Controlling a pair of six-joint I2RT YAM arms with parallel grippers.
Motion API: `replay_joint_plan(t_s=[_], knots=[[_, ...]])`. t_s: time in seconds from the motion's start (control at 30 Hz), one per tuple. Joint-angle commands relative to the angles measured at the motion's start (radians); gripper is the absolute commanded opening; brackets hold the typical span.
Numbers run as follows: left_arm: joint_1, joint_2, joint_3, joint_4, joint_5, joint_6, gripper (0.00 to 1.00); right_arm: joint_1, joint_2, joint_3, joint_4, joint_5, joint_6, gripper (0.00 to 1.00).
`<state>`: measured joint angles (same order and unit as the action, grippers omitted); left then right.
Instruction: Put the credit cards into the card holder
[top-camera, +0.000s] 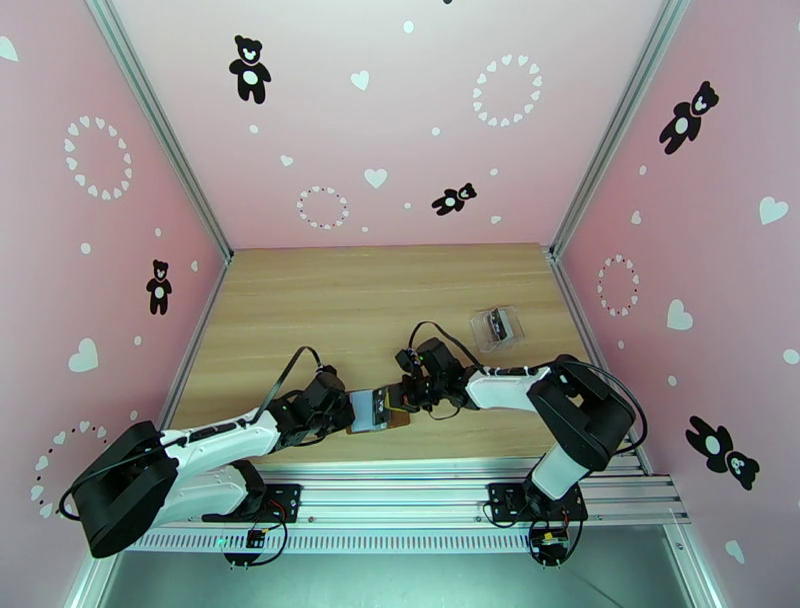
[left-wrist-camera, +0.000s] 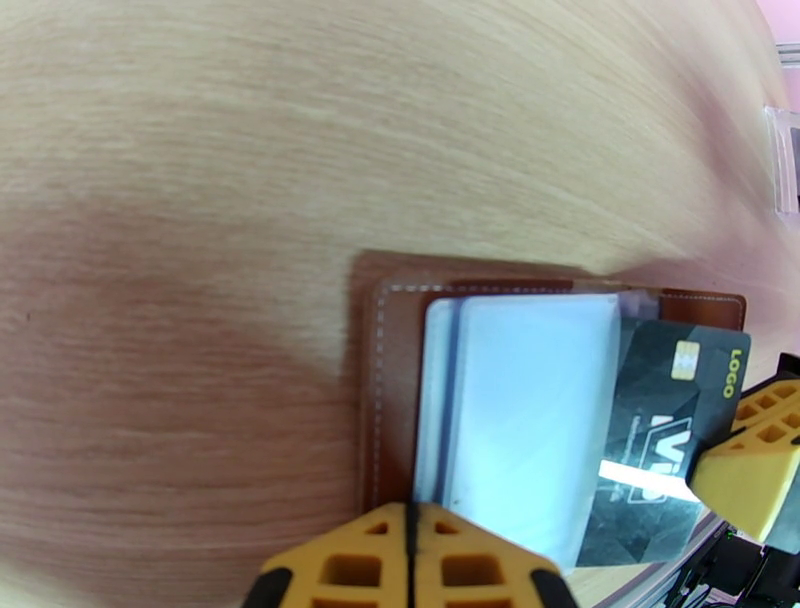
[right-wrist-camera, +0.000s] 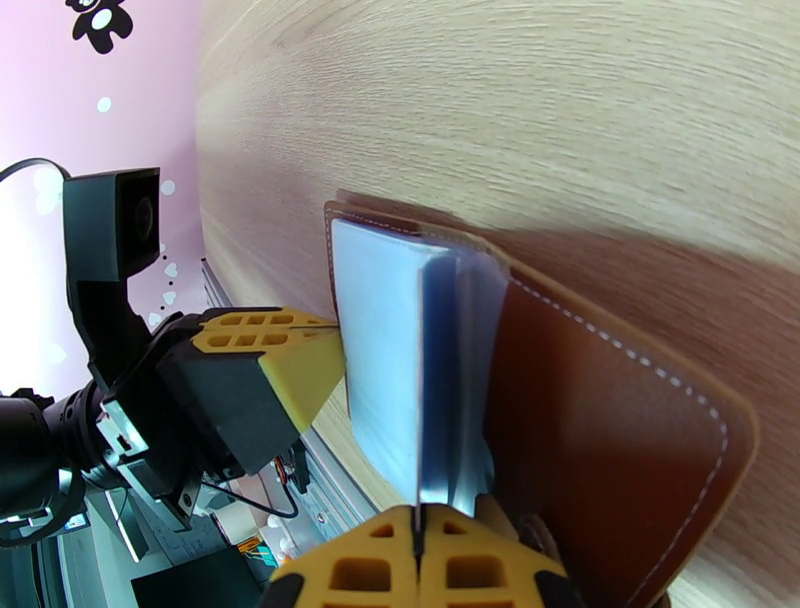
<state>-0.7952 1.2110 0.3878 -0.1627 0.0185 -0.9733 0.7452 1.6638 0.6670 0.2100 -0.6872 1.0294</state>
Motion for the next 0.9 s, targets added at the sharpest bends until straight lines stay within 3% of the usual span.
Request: replay_joint_plan(t_s=[0.0,0.87], knots=[[-0.001,0.029,-0.029,-0.033,-0.014,0.001,0.06,0.006,0.025,-0.011,0.009,-0.012,-0.002,0.00],[-0.004,0.049,-0.024,-0.027,-0.009,0.004,0.06,0.026,0.098,0.016,0.022,-0.005,-0.014,0.00]])
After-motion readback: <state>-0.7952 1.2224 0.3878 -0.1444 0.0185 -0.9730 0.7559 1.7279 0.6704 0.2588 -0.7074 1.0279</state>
